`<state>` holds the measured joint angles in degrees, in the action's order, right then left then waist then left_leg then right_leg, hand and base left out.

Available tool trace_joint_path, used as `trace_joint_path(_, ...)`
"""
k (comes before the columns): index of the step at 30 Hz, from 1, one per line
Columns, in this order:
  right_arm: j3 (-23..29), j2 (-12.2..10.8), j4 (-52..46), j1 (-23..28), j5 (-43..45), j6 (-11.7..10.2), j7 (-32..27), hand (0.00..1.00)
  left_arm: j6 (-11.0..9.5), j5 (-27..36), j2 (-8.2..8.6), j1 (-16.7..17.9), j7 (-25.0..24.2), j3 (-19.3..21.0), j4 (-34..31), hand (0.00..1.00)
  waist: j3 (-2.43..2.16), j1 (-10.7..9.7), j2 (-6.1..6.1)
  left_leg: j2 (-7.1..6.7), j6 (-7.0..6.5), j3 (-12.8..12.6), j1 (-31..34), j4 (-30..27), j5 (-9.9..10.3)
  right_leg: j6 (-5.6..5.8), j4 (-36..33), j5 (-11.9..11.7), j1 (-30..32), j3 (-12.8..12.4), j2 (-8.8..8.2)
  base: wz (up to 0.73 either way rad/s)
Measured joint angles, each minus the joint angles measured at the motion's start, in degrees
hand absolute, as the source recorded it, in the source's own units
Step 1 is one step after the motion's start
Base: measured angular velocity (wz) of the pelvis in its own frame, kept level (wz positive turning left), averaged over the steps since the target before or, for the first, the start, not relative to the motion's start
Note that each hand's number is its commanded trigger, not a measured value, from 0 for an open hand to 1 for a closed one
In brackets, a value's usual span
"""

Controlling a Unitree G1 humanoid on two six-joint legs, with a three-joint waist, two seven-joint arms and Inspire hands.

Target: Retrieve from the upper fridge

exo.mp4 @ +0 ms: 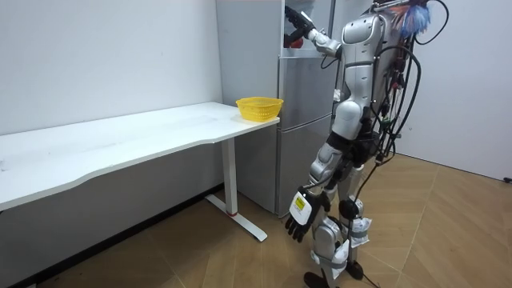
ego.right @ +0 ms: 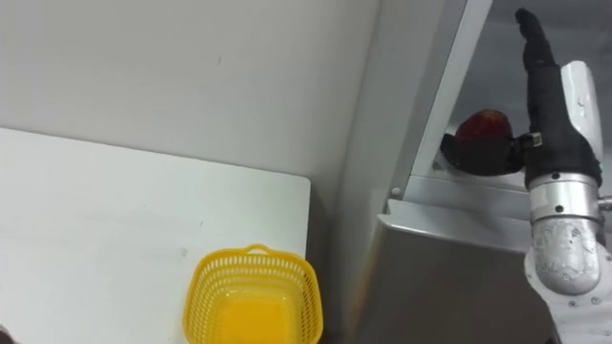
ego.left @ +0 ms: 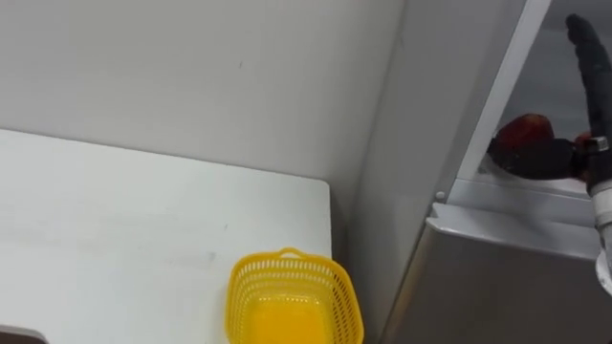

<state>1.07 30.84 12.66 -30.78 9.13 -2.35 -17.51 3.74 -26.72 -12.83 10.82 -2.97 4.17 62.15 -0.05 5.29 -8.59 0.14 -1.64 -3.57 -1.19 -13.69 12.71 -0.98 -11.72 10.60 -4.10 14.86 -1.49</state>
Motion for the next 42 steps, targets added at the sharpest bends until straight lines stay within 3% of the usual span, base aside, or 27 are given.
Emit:
trace_joint_path(13,-2.23,1.57,5.19,-3.39,-2.12,-0.24,2.24,0.0,0.04,0.11,-0.24,0.39,-1.35,-0.46,-0.27,0.0,0.39,0.07,0.53,0.09,0.03,0.0,-0.56,0.25,-0.01,0.0,0.09,0.0,-0.47,-0.37,0.07,0.0)
trace_joint_path(16,-2.46,2.66,8.74,-4.3,-4.78,-0.17,5.0,0.0,0.02,0.07,-0.86,0.34,-2.13,-1.11,-0.29,0.0,0.3,0.08,0.39,0.06,0.02,0.1,-0.79,0.31,-0.01,0.0,0.13,0.0,-0.73,-0.33,0.05,0.0)
trace_joint_path(28,-2.63,2.81,12.25,-4.71,-6.8,-0.13,8.78,0.0,0.96,0.07,-1.69,1.22,-4.4,-1.83,-0.37,0.0,0.16,-0.41,0.2,-0.03,0.03,1.42,-0.34,-0.99,0.08,0.0,0.16,0.0,-1.49,1.5,-0.01,0.06)
trace_joint_path(35,-2.77,2.85,18.86,-6.67,-14.8,-0.05,10.43,0.0,2.31,0.17,-1.75,1.22,-3.94,-2.31,-1.55,0.0,0.17,-0.2,0.9,-0.01,0.05,1.54,-0.06,-1.78,0.06,-0.25,0.15,-0.15,-1.52,1.02,-0.02,0.0)
trace_joint_path(42,-2.78,2.85,23.13,-9.09,-18.76,0.48,13.58,0.0,3.48,0.18,-1.76,1.35,-3.65,-2.27,-2.24,0.0,-0.36,-0.27,1.8,-0.06,-0.01,1.5,-0.52,-1.86,-0.03,-0.29,1.08,-0.29,-2.1,0.97,-0.03,0.0)
